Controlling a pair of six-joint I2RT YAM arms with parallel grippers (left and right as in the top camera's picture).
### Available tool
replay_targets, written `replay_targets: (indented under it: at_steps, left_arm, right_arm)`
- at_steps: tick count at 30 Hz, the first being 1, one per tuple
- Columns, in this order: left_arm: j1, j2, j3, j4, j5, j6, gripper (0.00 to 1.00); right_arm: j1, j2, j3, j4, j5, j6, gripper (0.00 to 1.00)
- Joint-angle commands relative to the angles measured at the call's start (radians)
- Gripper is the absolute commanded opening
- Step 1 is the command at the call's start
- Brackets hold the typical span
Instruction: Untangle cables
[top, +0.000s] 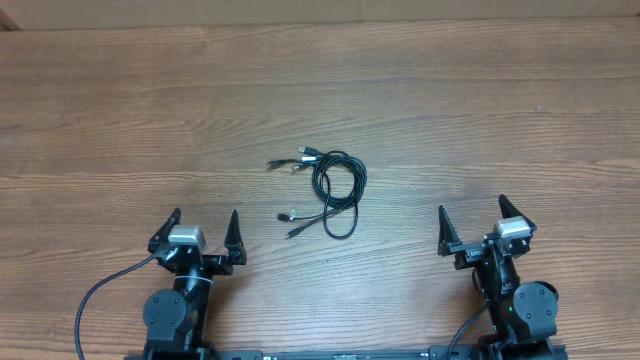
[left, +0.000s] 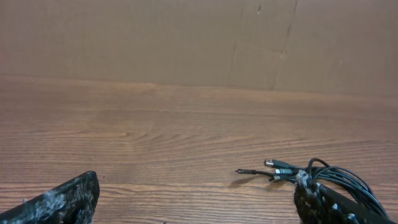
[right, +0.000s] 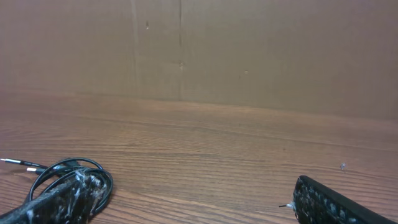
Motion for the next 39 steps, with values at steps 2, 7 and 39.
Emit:
replay_targets:
  at_steps: [2,7,39]
  left_arm:
    - [0.01,-0.006,-0.003,-0.002,0.004,0.015,1.0]
    - [0.011,-0.006,-0.003,-0.002,0.001,0.017,1.0]
    - [0.01,0.76,1.267,-1.083,0.379,0.105,1.0]
  right_arm:
    - [0.005,-0.01,-0.011,0.007,0.002,-0.004,1.0]
    - [0.005,-0.01,-0.01,0.009,-0.018,0.016,1.0]
    - [0.005,0.266,0.811,-0.656,-0.192,0.134,1.0]
